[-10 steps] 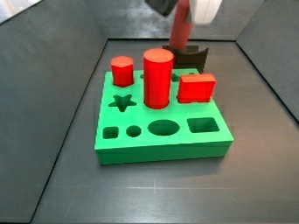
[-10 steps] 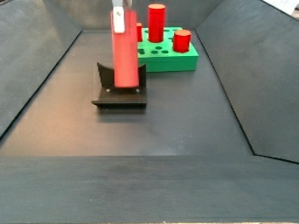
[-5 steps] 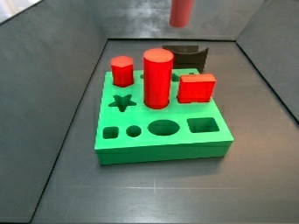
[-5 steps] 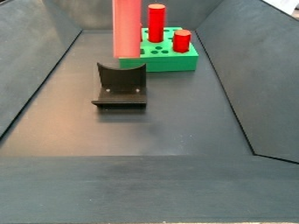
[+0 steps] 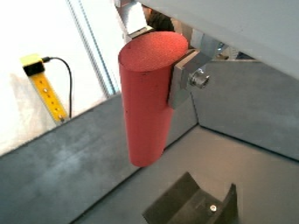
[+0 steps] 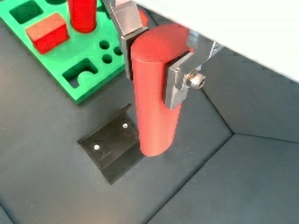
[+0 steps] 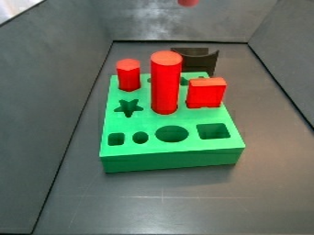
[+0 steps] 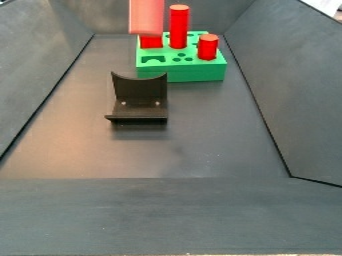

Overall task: Pick up the oval object. Move up. Place the oval object on the fixture. Regrasp the oval object. Move to above the board. Insert the oval object.
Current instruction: Move to above the board.

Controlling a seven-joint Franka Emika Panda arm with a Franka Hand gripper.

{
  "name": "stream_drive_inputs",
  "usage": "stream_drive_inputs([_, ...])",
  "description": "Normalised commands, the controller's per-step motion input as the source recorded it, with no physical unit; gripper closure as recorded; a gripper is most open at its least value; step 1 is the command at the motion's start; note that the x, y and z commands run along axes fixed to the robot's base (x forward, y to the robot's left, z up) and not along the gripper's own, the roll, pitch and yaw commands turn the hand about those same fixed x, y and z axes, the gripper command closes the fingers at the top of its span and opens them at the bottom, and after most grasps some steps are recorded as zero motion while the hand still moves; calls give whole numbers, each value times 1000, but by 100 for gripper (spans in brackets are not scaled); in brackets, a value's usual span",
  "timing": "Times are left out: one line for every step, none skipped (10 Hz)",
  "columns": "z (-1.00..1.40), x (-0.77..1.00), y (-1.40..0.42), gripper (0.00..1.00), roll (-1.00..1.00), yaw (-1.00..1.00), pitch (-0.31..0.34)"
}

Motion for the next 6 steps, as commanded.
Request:
stream_drive_inputs([477, -11, -15, 100, -71, -7, 129])
stream_drive_inputs([272, 11, -13, 100, -69, 3, 153])
stream_drive_inputs([172, 20, -14, 100, -67, 9, 157])
stream_drive_inputs([67, -401, -1000, 100, -331, 1000, 98])
stream_drive_inputs([72, -400, -1000, 100, -325, 1000, 94])
stream_drive_inputs([83, -393, -1000, 100, -313, 1000, 76])
